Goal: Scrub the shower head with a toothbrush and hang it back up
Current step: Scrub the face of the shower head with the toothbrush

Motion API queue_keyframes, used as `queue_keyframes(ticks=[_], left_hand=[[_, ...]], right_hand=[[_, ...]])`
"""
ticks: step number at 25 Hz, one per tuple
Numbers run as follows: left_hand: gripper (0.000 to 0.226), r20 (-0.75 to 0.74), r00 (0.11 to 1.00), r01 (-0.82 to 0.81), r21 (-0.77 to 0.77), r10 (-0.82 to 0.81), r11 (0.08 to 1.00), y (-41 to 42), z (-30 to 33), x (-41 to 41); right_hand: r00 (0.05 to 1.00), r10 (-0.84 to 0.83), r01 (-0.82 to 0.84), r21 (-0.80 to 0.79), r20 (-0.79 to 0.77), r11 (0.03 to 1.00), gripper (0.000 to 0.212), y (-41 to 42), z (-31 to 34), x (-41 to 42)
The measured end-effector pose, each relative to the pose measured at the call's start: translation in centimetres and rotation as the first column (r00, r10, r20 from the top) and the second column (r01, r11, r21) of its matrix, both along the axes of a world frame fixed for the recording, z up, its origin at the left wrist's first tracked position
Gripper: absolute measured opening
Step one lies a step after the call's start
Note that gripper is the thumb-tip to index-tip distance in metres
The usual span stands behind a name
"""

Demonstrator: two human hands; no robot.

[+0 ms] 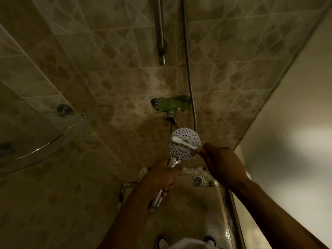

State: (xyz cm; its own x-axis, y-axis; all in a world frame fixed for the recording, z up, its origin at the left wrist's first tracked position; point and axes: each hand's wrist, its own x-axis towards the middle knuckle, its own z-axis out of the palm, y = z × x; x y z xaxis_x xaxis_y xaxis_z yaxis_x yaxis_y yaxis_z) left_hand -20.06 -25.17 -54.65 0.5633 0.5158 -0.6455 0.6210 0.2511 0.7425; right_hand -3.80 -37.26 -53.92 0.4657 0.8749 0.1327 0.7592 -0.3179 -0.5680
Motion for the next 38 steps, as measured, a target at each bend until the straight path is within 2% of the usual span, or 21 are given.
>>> queue_keyframes(ticks=[3, 7, 9, 12, 15, 21, 23, 26, 31, 36, 38], left_hand=[[0.012, -0.004, 1.000, 0.000, 0.003, 0.000, 1.000, 0.0, -0.5, 0.0], [0.017, 0.000, 1.000, 0.002, 0.001, -0.002, 1.000, 0.3, -0.9, -0.4], [0.016, -0.006, 1.000, 0.000, -0.007, 0.000, 1.000, 0.4, -1.0, -0.4], [0.015, 0.011, 0.999, -0.030, -0.040, 0.030, 0.999, 0.6, -0.7, -0.3], [0.018, 0.020, 0.999, -0.030, -0.052, 0.031, 0.998, 0.8, -0.1, -0.1], [0.014, 0.027, 0.998, -0.053, -0.043, 0.054, 0.998, 1.8, 0.8, 0.4], [0.012, 0.031, 0.998, -0.051, -0.072, 0.053, 0.996, 1.7, 0.9, 0.4], [0.017, 0.052, 0.998, -0.029, -0.115, 0.035, 0.993, 1.5, 1.0, 0.5], [0.020, 0.075, 0.996, -0.036, -0.131, 0.046, 0.991, 1.8, 1.1, 0.5], [0.022, 0.081, 0.995, -0.045, -0.152, 0.058, 0.987, 1.9, 0.6, 0.5], [0.022, 0.105, 0.992, -0.057, -0.169, 0.076, 0.984, 2.0, 0.6, 0.7]], right_hand=[[0.999, -0.044, 0.044, 0.004, -0.001, 0.999, 0.017, 0.4, 0.0, 0.4], [0.996, 0.080, -0.083, -0.079, -0.041, 0.993, 0.019, -0.5, -1.3, -1.6], [0.995, 0.087, -0.091, -0.074, -0.051, 0.993, 0.016, -0.6, -1.3, -1.5], [0.998, 0.008, -0.008, -0.004, -0.055, 1.000, 0.028, 0.0, -1.0, -0.3], [0.996, -0.082, 0.083, 0.036, -0.016, 0.996, 0.030, 0.2, -0.9, 0.6], [0.998, -0.025, 0.023, -0.044, -0.050, 0.999, 0.037, -0.7, -2.8, -0.8], [0.990, -0.090, 0.092, 0.012, -0.112, 0.996, 0.037, -0.5, -2.4, 0.0], [0.976, -0.185, 0.196, 0.084, -0.118, 0.977, 0.033, -0.3, -1.6, 0.9], [0.985, -0.027, 0.026, -0.006, -0.173, 1.000, 0.034, -1.2, -2.8, -0.3], [0.967, -0.178, 0.199, 0.104, -0.182, 0.975, 0.037, -0.2, -1.6, 1.2], [0.974, -0.137, 0.157, 0.102, -0.182, 0.982, 0.037, -0.1, -1.6, 1.2]])
